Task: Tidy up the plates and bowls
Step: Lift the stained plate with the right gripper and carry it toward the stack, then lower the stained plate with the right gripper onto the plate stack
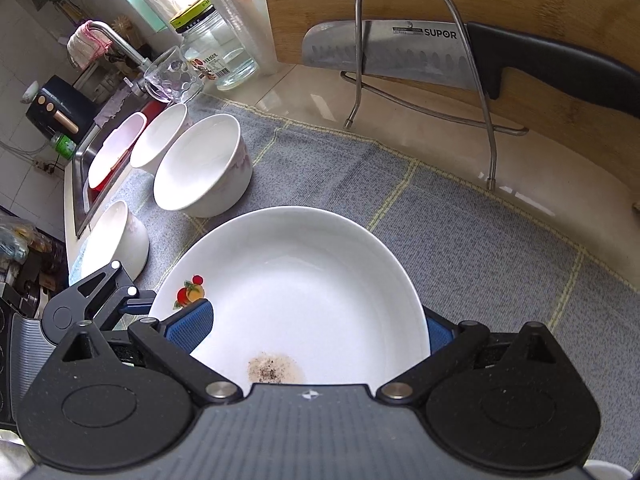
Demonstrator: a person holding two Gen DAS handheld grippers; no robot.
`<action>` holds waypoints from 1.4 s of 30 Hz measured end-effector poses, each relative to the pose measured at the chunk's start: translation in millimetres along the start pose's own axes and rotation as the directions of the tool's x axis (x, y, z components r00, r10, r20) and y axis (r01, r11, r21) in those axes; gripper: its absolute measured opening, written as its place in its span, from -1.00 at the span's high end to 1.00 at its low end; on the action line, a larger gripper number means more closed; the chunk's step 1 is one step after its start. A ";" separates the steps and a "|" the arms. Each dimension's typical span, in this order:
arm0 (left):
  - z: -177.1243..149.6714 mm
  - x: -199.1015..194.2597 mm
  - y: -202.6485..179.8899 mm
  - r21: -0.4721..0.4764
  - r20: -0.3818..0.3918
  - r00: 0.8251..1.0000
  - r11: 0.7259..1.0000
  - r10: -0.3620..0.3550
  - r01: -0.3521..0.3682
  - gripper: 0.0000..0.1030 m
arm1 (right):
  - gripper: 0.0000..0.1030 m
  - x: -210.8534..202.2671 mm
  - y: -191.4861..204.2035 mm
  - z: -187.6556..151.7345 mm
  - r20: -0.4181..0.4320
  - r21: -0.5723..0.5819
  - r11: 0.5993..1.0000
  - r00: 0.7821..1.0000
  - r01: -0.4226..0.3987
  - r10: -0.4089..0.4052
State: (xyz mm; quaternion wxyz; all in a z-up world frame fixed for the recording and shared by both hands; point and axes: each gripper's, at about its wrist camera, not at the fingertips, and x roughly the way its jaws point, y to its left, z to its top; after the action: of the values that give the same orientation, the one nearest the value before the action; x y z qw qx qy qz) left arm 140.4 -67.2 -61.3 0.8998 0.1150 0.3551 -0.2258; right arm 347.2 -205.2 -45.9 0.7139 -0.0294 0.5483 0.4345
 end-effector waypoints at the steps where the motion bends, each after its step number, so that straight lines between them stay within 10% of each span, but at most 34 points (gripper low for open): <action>1: 0.5 -1.2 -1.7 0.004 0.001 1.000 1.000 -0.002 0.002 -0.96 | -1.00 -2.1 1.2 -3.1 0.002 0.002 1.000 1.000 0.002 -0.002; 42: 34.2 -0.2 -106.1 0.182 -0.013 0.983 0.967 -0.181 0.180 -0.96 | -1.00 -96.9 -36.3 -122.9 0.112 0.200 0.976 0.988 0.086 -0.110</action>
State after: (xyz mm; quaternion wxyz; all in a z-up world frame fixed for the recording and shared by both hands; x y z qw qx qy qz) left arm 108.6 -172.2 -41.5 0.8619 0.1639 0.3402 -0.3385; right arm 275.8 -348.4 -32.1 0.7664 0.0402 0.5411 0.3439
